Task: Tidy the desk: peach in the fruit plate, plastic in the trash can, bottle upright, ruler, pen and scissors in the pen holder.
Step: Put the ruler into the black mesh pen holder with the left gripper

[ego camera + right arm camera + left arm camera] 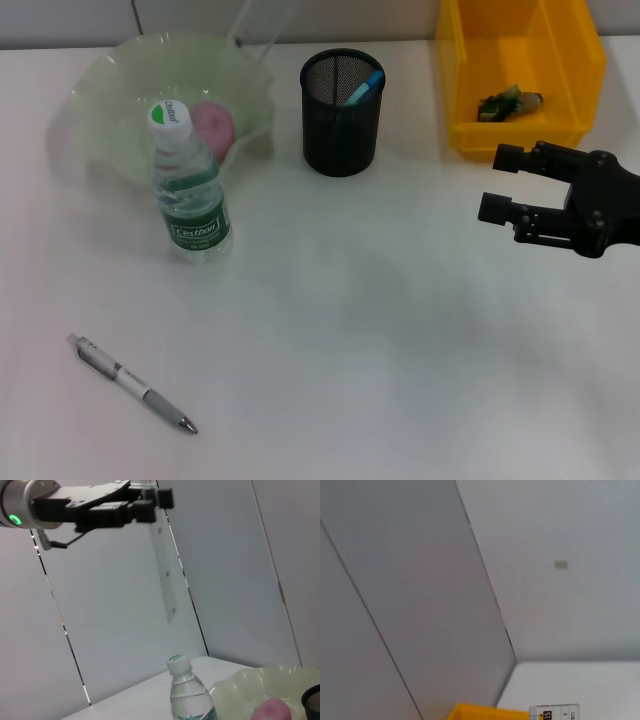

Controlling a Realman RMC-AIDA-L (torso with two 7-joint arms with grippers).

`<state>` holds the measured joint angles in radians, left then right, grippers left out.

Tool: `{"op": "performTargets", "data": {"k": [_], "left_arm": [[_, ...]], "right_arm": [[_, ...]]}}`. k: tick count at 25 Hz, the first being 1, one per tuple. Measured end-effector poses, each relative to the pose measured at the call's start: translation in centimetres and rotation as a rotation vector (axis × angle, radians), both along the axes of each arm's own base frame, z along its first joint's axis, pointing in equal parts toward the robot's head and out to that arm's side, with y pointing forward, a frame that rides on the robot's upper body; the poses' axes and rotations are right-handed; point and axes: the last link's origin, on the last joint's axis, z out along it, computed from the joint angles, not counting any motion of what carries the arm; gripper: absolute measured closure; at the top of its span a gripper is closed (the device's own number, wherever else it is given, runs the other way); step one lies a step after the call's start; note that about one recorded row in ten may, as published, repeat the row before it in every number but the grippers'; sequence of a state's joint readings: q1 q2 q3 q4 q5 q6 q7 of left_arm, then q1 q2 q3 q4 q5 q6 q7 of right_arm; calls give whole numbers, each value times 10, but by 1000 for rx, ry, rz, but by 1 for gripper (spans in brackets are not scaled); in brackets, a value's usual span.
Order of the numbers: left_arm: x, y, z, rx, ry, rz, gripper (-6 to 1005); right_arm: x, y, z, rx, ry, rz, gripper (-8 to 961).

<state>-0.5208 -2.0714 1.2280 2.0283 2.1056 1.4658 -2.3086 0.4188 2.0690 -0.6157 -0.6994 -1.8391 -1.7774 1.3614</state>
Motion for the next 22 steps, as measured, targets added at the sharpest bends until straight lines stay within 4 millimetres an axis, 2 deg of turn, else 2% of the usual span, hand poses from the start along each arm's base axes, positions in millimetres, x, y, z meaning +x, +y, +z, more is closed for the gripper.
{"op": "performTargets", "data": {"k": [7, 13, 22], "left_arm": [[-10, 14, -9, 19, -118, 19, 570], [-21, 35, -30, 9, -240, 3, 567], [-36, 56, -36, -32, -394, -9, 562]], "right_arm": [[0, 0, -4, 5, 0, -2, 166], [1, 3, -7, 13, -12, -13, 166], [-3, 4, -16, 31, 9, 27, 167]]}}
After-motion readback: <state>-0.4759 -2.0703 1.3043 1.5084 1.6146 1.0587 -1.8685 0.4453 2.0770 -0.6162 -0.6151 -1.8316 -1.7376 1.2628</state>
